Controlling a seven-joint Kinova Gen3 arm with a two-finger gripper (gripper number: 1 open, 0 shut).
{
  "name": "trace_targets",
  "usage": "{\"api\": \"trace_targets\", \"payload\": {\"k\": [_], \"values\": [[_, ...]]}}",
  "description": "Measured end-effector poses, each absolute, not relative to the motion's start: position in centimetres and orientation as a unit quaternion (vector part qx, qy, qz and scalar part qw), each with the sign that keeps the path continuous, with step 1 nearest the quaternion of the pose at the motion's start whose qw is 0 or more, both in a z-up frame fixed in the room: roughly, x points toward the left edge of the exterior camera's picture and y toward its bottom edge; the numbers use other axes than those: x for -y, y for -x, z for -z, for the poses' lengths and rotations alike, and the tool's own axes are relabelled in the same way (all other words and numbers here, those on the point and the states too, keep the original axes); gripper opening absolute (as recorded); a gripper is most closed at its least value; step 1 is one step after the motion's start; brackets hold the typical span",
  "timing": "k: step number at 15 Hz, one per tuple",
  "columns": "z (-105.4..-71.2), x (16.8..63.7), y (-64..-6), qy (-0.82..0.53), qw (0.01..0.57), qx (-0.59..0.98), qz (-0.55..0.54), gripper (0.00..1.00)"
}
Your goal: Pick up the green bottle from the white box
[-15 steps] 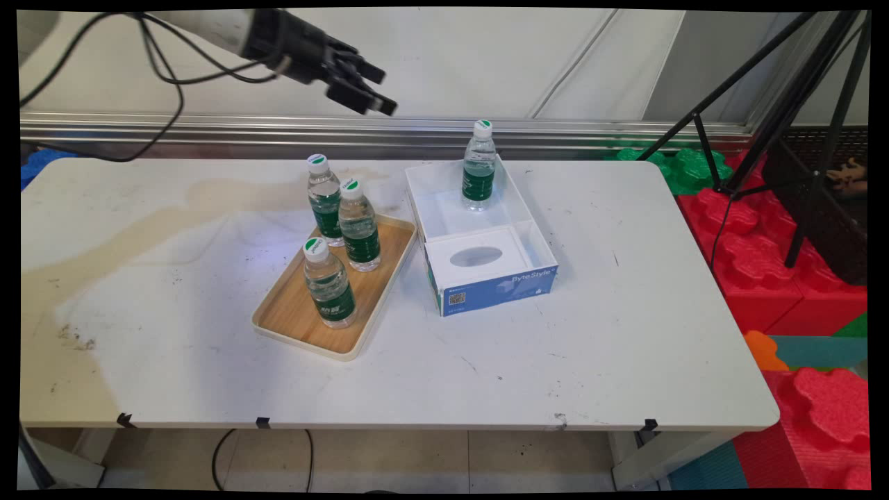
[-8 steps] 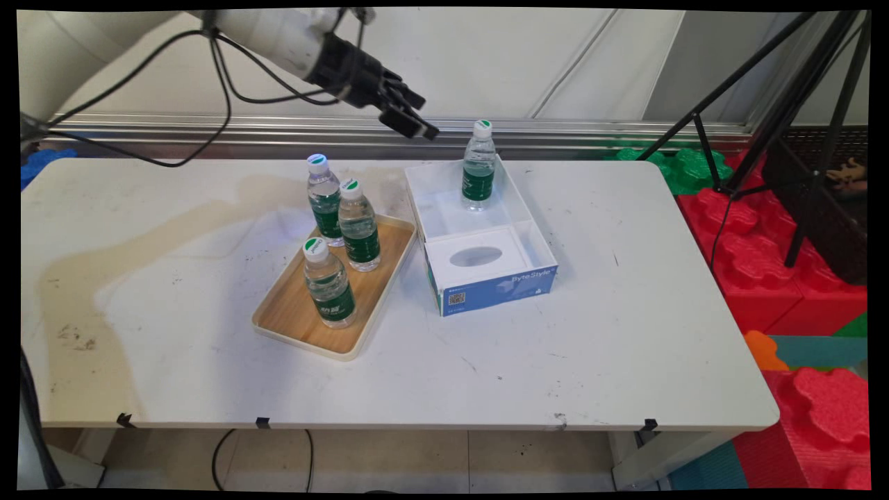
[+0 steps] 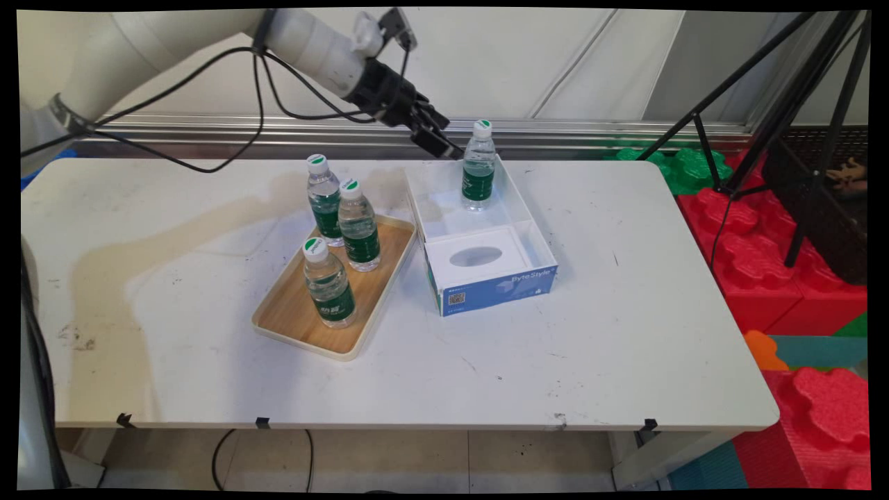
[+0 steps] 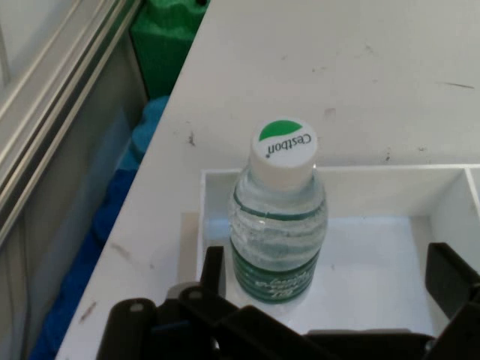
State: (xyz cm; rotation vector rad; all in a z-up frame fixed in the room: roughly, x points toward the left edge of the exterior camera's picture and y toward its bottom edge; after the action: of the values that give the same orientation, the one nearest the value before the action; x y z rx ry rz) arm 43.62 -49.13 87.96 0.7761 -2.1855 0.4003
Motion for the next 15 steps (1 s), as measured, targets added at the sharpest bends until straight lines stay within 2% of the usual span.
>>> {"api": "trace_targets", "payload": {"k": [15], "values": [[-83.4,53.3,-39.3,-0.316,0.362,0.864,-0.151,1.00]]}}
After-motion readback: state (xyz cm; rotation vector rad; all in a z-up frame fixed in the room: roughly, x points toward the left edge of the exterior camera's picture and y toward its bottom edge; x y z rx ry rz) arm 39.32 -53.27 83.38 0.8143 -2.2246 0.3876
